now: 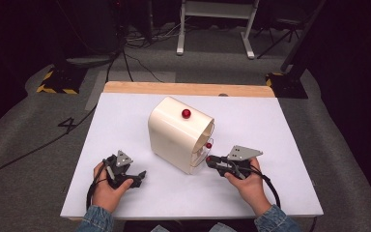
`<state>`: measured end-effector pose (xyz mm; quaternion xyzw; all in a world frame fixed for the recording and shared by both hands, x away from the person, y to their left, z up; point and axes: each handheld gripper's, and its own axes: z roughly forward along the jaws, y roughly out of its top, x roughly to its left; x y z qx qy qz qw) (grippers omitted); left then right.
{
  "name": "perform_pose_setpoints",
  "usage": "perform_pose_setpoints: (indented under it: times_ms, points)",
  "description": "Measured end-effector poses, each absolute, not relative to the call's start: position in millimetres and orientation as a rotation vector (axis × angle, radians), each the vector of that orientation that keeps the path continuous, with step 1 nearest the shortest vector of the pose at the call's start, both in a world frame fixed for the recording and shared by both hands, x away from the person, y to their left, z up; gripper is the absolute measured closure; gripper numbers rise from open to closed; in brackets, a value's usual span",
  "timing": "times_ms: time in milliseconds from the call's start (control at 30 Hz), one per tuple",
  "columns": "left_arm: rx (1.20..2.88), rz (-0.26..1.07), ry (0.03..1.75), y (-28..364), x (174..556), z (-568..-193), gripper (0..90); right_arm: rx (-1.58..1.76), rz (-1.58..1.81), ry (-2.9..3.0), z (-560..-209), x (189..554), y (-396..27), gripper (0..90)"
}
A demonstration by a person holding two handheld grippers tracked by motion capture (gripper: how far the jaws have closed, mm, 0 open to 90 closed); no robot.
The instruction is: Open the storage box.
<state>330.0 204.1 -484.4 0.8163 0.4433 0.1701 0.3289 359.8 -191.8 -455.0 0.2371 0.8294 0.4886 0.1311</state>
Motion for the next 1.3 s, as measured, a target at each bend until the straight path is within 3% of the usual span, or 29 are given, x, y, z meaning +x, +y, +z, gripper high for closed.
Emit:
perform_pose_setpoints:
  times_ms: [700,1233,1300]
  points:
    - [2.137,0.446,1.158,204,330,-484,15.3,0.747,1.439,2.379,-446,316,-245,74.3]
    - [2.138,0.449,1.157,204,330,-484,15.3,0.780,1.382,2.422,-460,314,-253,73.9]
    - [2.138,0.447,1.159,204,330,-484,15.3,0.776,1.373,2.423,-461,314,-252,70.6]
